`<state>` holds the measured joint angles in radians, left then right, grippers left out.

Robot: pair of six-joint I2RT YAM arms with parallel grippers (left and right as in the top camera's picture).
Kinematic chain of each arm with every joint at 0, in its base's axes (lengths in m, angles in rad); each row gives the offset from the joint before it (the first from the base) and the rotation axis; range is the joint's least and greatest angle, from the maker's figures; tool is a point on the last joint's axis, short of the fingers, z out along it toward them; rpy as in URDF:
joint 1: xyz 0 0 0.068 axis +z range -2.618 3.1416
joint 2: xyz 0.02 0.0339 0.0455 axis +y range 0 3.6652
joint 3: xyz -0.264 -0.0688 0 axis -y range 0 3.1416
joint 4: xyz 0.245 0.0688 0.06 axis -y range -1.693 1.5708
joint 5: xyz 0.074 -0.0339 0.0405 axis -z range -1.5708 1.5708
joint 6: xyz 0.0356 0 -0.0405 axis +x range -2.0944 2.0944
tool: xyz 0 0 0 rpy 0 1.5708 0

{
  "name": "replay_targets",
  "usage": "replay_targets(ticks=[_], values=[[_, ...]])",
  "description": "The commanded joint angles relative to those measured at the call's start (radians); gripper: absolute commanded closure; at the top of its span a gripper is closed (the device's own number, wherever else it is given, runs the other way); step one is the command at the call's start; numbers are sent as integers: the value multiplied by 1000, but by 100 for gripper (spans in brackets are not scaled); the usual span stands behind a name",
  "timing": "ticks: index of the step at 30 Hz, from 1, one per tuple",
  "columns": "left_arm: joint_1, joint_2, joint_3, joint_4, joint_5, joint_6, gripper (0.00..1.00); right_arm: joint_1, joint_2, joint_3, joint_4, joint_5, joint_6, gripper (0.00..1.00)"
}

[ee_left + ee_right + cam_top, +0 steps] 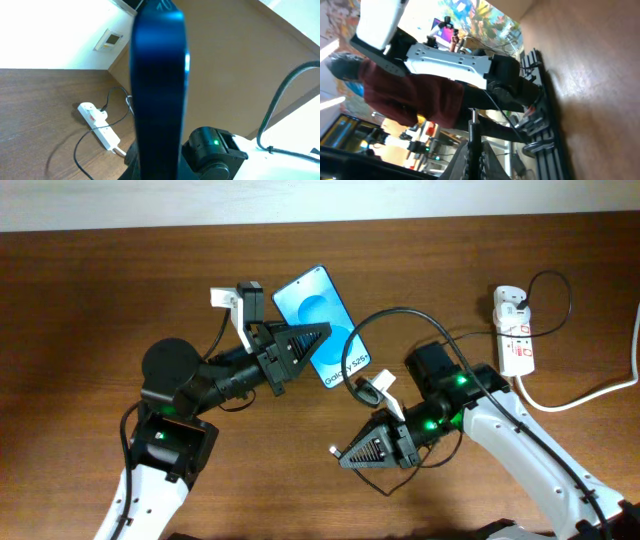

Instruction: Plug charger to phone and switch on socket

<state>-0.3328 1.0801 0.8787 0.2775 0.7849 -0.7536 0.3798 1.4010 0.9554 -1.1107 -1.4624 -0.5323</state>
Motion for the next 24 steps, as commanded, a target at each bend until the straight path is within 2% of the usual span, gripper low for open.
replay_targets(ticks=[1,4,6,9,11,13,15,18,22,24], values=[[0,-9,23,-5,-12,-20,100,-3,2,-3,97,71,-11,96],[32,-9,23,-6,-22,-21,100,-72,2,-3,277,219,275,96],[102,-9,23,-42,-18,-97,100,-101,2,-3,383,209,366,96],[166,-9,23,-107,21,-103,100,-100,2,-3,532,101,447,96],[166,-9,23,-107,36,-103,100,-100,2,-3,674,93,592,96],[166,-9,23,-107,43,-103,100,-100,2,-3,770,13,633,96],[166,-9,23,-107,62,-103,100,-100,2,-3,878,-1,733,96],[166,-9,23,-107,95,-103,100,-100,2,-3,938,0,766,96],[166,-9,23,-107,129,-102,100,-100,3,-3,1076,7,890,96],[166,-9,23,-107,129,-102,100,-100,3,-3,1078,5,890,96]])
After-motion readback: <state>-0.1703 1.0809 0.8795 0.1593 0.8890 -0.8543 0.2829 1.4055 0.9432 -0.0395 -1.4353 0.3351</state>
